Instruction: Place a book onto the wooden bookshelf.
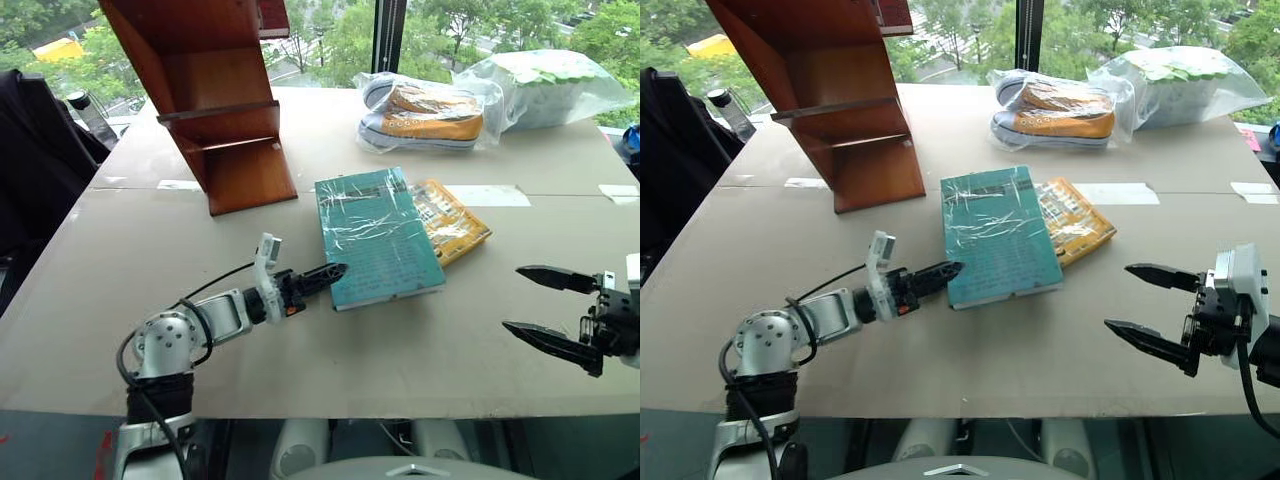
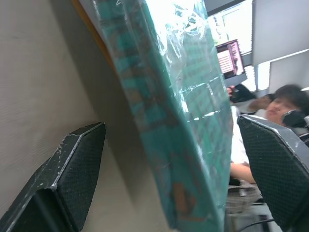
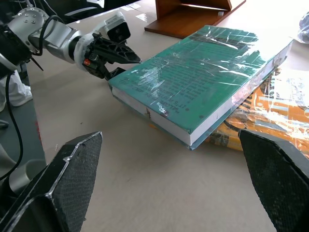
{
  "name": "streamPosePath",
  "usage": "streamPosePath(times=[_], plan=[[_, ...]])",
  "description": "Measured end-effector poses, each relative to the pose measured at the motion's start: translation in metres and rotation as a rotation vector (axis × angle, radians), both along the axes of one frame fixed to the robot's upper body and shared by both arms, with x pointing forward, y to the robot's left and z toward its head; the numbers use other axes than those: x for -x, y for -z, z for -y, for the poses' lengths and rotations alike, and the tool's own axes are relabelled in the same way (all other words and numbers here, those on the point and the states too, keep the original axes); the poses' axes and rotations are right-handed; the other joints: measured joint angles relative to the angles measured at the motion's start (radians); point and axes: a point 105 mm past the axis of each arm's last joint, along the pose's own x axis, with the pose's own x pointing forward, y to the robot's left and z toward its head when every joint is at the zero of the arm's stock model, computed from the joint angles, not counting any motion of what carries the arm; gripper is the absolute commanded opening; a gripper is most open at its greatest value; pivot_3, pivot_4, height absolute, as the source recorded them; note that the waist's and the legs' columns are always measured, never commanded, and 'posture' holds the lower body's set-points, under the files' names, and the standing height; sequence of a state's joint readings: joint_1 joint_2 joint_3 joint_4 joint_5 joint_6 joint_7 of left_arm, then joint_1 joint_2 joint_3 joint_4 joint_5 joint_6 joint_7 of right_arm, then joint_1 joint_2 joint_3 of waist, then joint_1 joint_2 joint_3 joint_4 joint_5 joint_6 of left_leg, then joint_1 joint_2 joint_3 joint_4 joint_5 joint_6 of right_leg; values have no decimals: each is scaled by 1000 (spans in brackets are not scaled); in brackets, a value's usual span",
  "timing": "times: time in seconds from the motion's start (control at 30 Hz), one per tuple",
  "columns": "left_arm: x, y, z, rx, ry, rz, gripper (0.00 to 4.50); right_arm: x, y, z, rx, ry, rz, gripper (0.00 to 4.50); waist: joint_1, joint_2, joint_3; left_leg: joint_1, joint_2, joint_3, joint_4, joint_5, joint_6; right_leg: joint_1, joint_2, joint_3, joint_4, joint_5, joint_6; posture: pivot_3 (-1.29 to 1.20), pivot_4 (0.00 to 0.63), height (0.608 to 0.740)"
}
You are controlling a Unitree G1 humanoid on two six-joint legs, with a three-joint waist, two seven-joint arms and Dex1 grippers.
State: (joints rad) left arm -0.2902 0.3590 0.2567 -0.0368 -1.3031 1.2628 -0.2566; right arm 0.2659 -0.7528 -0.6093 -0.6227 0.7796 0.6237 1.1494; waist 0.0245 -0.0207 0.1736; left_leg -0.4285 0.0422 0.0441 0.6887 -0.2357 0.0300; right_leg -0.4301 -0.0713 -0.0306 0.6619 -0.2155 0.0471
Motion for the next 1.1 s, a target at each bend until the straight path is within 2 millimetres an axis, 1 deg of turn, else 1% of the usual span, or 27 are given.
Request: streamPosePath(times=[0.07, 0.1, 0.13, 0.17, 0.2, 0.23, 0.37, 0.43, 0.47, 0.53, 0.6, 0.63, 0.67, 0.7, 0.73, 0.77, 0.8, 0.87, 0.93, 0.97, 1.0, 1.03, 1.1], plan=[[-6, -1, 6, 42, 6, -31, 4500, 2, 1, 0, 2, 5, 10, 4457, -1, 0, 0, 0, 0, 0, 0, 0, 0, 0, 0, 0, 0, 0, 0, 0, 150, 693], [-10, -1, 9, 56, 9, -44, 3971, 2, 1, 0, 4, 11, 19, 4500, -1, 0, -1, 0, 0, 0, 0, 0, 0, 0, 0, 0, 0, 0, 0, 0, 150, 693], [-13, 0, 11, 60, 8, -59, 3772, 2, 0, 0, 1, 17, 30, 4500, -3, -1, -1, 0, 0, 0, 0, 0, 0, 0, 0, 0, 0, 0, 0, 0, 150, 693], [-14, 2, 13, 65, 8, -77, 3278, 2, -1, -1, -13, 18, 45, 4500, -5, -1, 0, 0, 0, 0, 0, 0, 0, 0, 0, 0, 0, 0, 0, 0, 150, 693], [-14, 3, 14, 69, 10, -88, 2901, 2, -2, -1, -26, 18, 53, 4500, -6, -1, 0, 0, 0, -1, 0, 0, 0, 0, 0, 0, 0, 0, 0, 0, 150, 693], [-14, 2, 16, 79, 17, -94, 2334, 2, -3, -2, -33, 18, 60, 4500, -8, -1, 0, -1, 0, -1, 0, 0, 0, 0, 0, 0, 0, 0, -1, 0, 150, 693], [-14, -11, 15, 113, 21, -62, 512, 2, -6, -2, -40, 17, 82, 4500, -11, -1, 0, -1, 0, -3, 0, 0, 0, 0, 0, 0, 0, 2, -3, 0, 150, 693], [-13, -19, 12, 96, 18, -27, 40, 1, -8, -2, -46, 14, 93, 4500, -10, -1, 0, -1, 0, -4, 0, 0, 0, 0, 0, 0, 0, 2, -3, 0, 150, 693], [-12, -28, 11, 53, 18, 28, 40, -3, -11, 0, -66, 20, 108, 4500, -11, -3, 1, -1, 0, -4, 0, 0, 0, -1, 0, 0, 0, 2, -4, 0, 150, 693], [-8, -52, 16, 0, 42, 159, 40, -11, -19, 5, -110, 44, 148, 4500, -10, -4, 2, -1, 0, -6, 0, 0, 0, -1, 0, 0, 0, 3, -4, 0, 150, 693], [-4, -82, 22, -139, 79, 365, 40, -19, -25, 10, -165, 53, 171, 4500, -7, -5, 2, -2, -1, -5, 0, 0, 0, -1, 0, -1, 0, 3, -5, 0, 150, 693], [-5, -100, 24, -225, 87, 488, 40, -25, -28, 13, -188, 60, 180, 4500, -7, -5, 2, -2, -1, -3, 0, 0, 0, -1, 0, -1, -1, 3, -5, 0, 150, 693], [-8, -121, 26, -296, 81, 620, 40, -31, -31, 16, -207, 63, 189, 4500, -6, -5, 2, -2, -1, -2, 0, 0, 0, -1, 0, -1, -1, 3, -5, 0, 150, 693], [-9, -146, 27, -353, 60, 771, 40, -35, -34, 16, -224, 57, 192, 4500, -6, -4, 2, -2, -1, -2, 0, 0, 0, -1, 0, 0, -1, 3, -5, 0, 150, 693], [-11, -162, 27, -410, 34, 878, 40, -38, -36, 14, -241, 45, 195, 4500, -7, -4, 2, -2, -1, -1, -1, 0, 0, -1, 0, 0, -1, 3, -5, 0, 150, 693], [-17, -178, 25, -537, 0, 1012, 40, -44, -42, 9, -269, 24, 203, 4500, -10, -4, 2, -2, -1, -1, -1, 0, 0, -1, 1, 1, -1, 3, -5, 0, 150, 693], [-20, -184, 24, -588, -21, 1060, 40, -45, -45, 7, -278, 15, 208, 4500, -12, -3, 2, -1, -1, 1, -2, 0, 0, -1, 1, 2, -2, 3, -5, 0, 150, 693], [-33, -201, 15, -817, -88, 1245, 40, -54, -52, 0, -308, -8, 213, 4500, -14, -3, 2, -1, -1, 2, -4, 0, 0, -2, 1, 3, -2, 3, -5, 0, 150, 693], [-46, -220, -4, -1138, -141, 1468, 40, -65, -62, -9, -330, -19, 230, 4500, -15, -2, 4, -2, -1, 2, -4, 0, 0, -4, 2, 4, -2, 3, -5, 0, 150, 693], [-50, -234, -15, -1339, -162, 1608, 40, -73, -65, -14, -341, -16, 230, 4500, -13, -1, 4, -2, -1, 2, -4, 0, 0, -5, 2, 4, -2, 3, -5, 0, 150, 693], [-51, -240, -21, -1427, -169, 1660, 40, -76, -66, -16, -340, -14, 229, 4500, -12, -1, 4, -3, 0, 2, -5, 0, 0, -6, 2, 3, -2, 3, -5, 0, 150, 693], [-53, -249, -28, -1557, -178, 1740, 40, -82, -68, -19, -343, -8, 226, 4500, -10, -1, 4, -4, 0, 2, -5, 0, 0, -6, 2, 3, -3, 3, -5, 0, 150, 693], [-54, -261, -40, -1765, -181, 1855, 40, -90, -72, -26, -354, -10, 215, 4500, -5, -1, 5, -6, -1, 3, -5, 0, 0, -6, 1, 2, -5, 3, -4, 0, 150, 693]])
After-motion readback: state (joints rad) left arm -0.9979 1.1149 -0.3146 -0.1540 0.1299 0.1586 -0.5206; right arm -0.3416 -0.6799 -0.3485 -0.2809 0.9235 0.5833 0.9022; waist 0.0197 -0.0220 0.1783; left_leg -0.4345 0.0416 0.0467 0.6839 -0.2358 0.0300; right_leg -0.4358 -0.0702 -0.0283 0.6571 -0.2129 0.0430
